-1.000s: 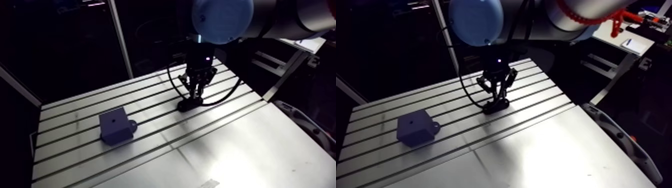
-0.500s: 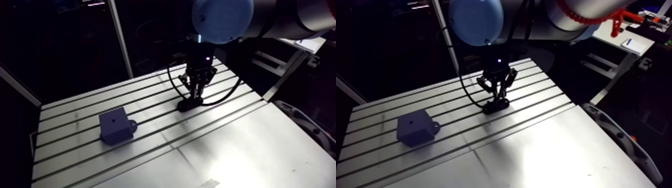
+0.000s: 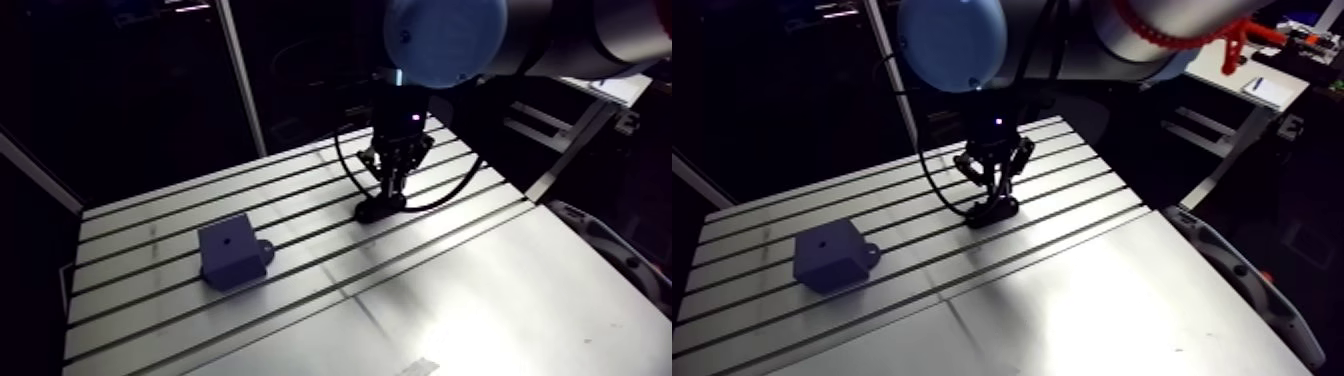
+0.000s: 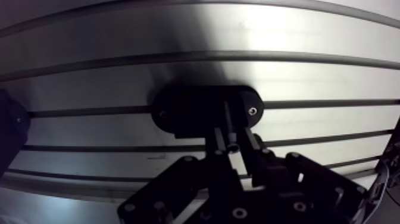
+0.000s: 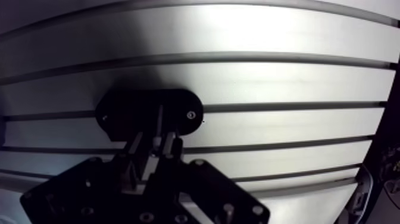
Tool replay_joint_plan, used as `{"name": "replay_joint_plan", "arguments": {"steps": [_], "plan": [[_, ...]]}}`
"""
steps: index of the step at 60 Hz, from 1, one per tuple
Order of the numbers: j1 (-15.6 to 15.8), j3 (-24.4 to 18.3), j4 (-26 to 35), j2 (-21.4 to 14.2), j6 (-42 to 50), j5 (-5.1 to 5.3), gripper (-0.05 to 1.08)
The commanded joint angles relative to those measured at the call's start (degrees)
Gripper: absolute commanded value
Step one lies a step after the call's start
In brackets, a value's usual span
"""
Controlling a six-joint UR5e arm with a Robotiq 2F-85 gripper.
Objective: Pick up the M10 bolt and insert it into the hole until fully seated.
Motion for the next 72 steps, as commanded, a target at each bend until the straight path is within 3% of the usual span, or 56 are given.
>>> {"name": "replay_joint_plan", "arguments": {"steps": [1,39,47,52,67,72], "plan": [[0.0,-0.1,0.0,-0.1,0.2,-0.02,0.75],[0.1,-2.0,2.5,-3.7,0.3,0.76,0.93],[0.1,-3.0,2.6,-4.9,1.3,1.80,0.99],[0.2,-3.7,3.7,-5.2,1.4,1.90,1.01],[0.9,-7.3,9.0,-7.6,2.4,2.61,1.07],[2.0,-8.7,12.5,-8.3,3.3,3.37,1.08]]}}
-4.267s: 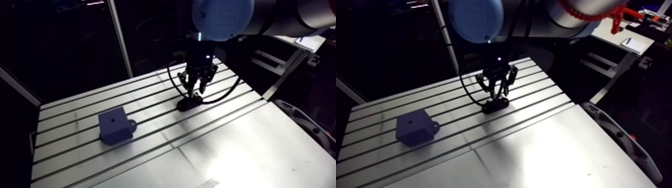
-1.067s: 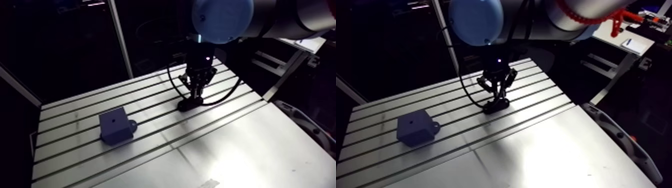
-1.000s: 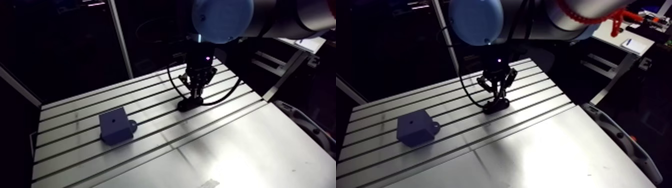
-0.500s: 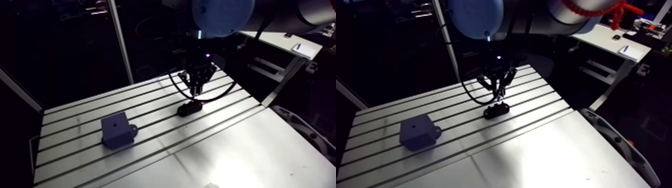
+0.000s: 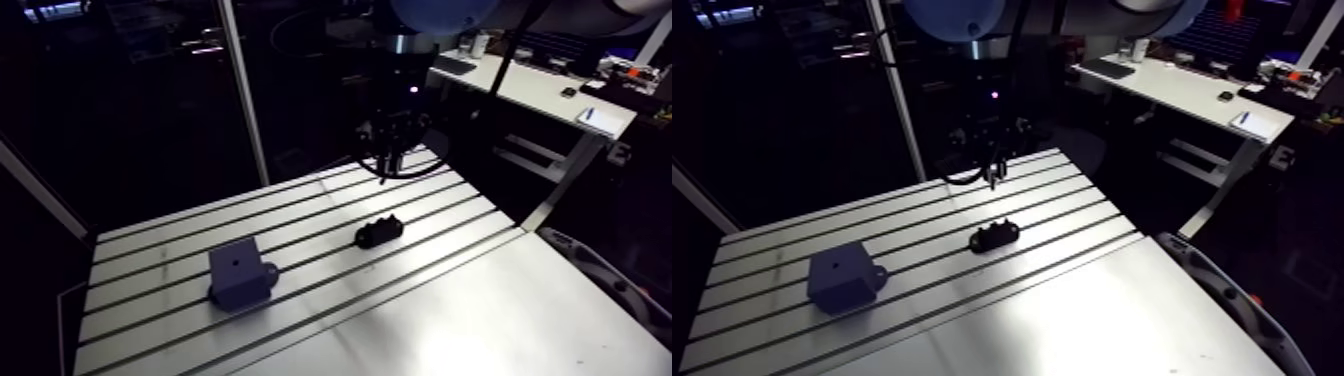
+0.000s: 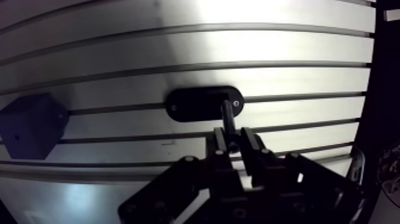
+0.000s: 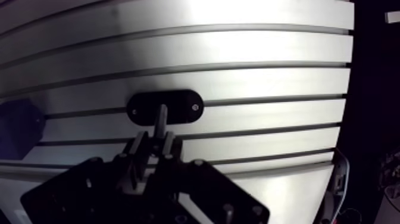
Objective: Pick up the M10 bolt and insert it into the hole until fully seated.
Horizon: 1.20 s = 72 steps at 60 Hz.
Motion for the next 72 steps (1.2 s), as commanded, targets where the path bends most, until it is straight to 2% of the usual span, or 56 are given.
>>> {"name": "replay_joint_plan", "arguments": {"steps": [1,21,33,45,49,63,72], "plan": [[1.8,-3.6,7.0,-2.0,1.9,1.23,1.08],[6.5,-9.3,19.4,-1.9,4.9,0.91,1.08],[11.5,-13.7,27.8,-0.8,5.4,0.57,1.08],[16.1,-16.5,30.9,1.6,6.4,0.38,1.08],[18.3,-18.0,33.1,3.4,6.4,0.14,1.08],[21.2,-21.1,35.2,6.5,7.6,0.21,1.08],[23.5,-23.0,36.3,8.1,8.0,-0.32,1.08]]}}
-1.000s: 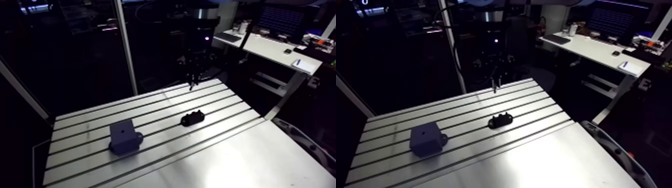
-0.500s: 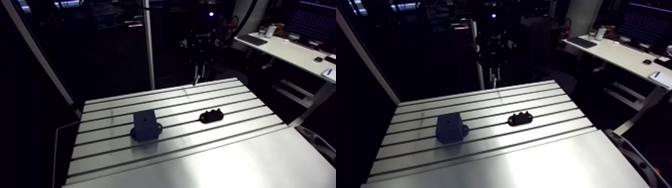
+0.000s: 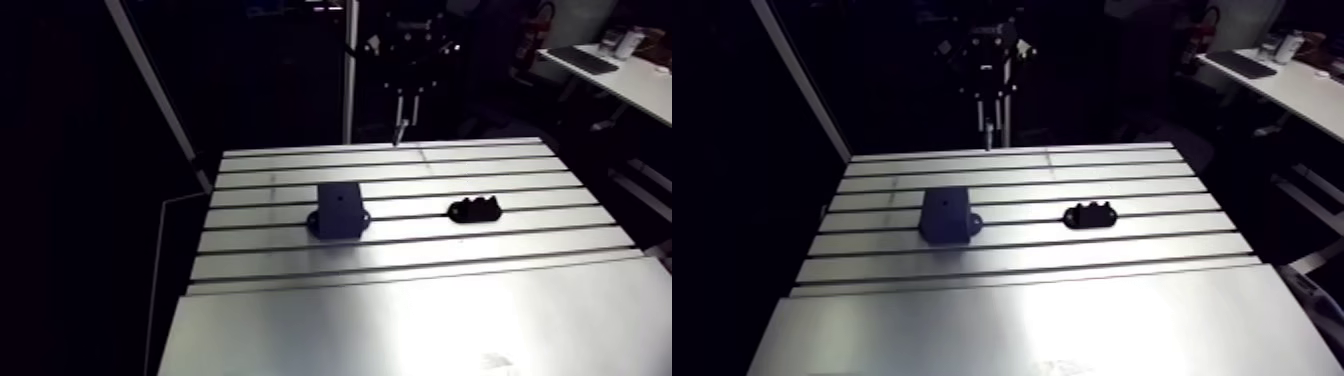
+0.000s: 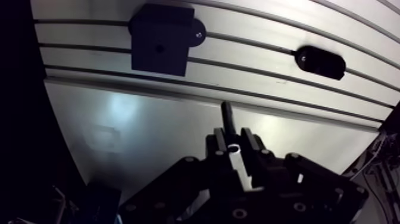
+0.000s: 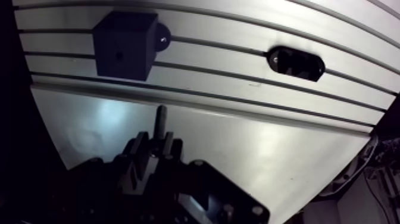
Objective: Pick up the M10 bolt and insert it into the hole until fully seated.
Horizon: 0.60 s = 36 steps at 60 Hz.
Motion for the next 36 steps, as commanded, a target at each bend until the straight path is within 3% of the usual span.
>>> {"name": "replay_joint_plan", "arguments": {"steps": [1,15,36], "plan": [[3.5,-3.2,2.3,2.9,0.9,-0.48,1.08],[6.0,-4.8,5.3,5.3,0.9,-0.57,1.08],[8.0,-5.1,4.8,7.0,1.3,-0.74,1.08]]}}
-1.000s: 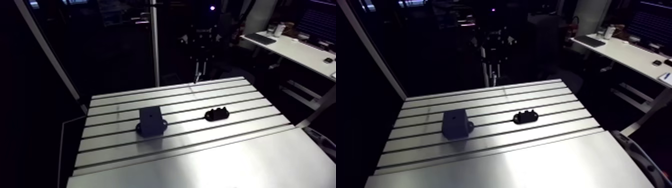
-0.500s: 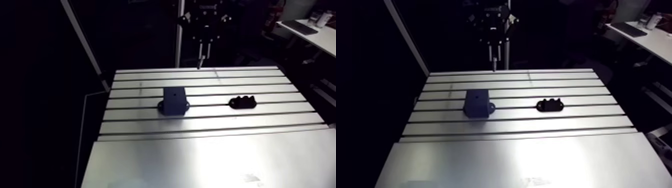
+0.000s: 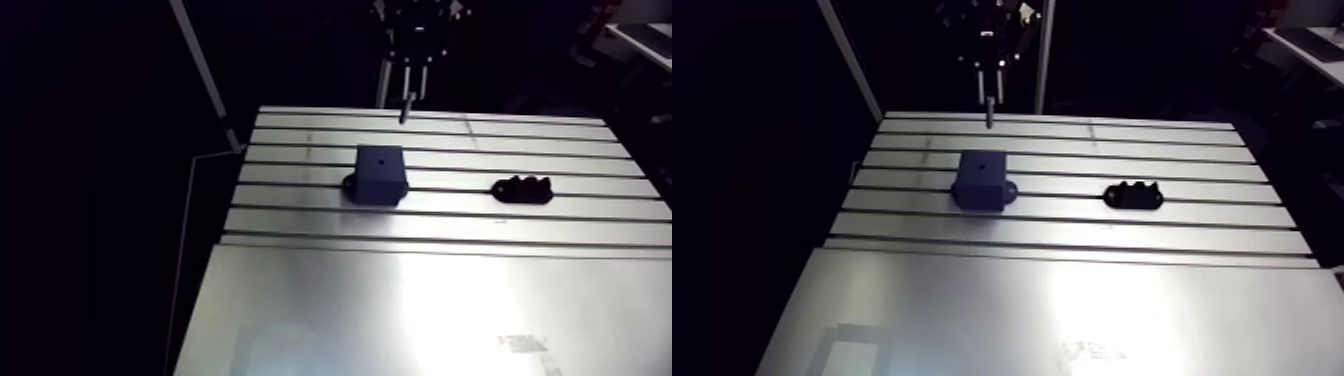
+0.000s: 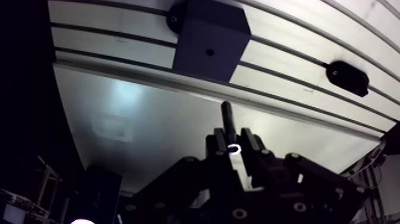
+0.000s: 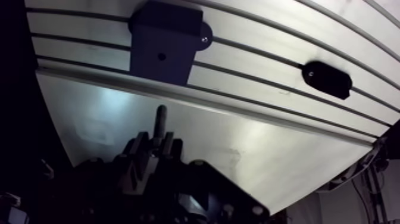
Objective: Pick up the M10 bolt and insert it into the hole until fully seated.
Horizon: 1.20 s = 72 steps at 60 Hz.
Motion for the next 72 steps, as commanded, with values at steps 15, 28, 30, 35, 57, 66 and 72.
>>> {"name": "replay_joint_plan", "arguments": {"steps": [15,28,30,35,57,66,72], "plan": [[2.1,-0.7,-0.5,2.9,0.4,-0.11,1.08],[2.3,-1.8,-0.6,3.9,0.7,-0.19,1.08],[2.3,-1.8,-0.6,4.0,0.8,-0.27,1.08],[2.3,-1.8,-0.6,4.0,0.9,-0.46,1.08],[2.8,-1.1,-0.8,4.4,2.9,-0.46,1.08],[2.8,-1.0,-2.6,4.6,3.0,-0.55,1.08],[2.9,-0.9,-3.0,4.7,3.1,-0.53,1.08]]}}
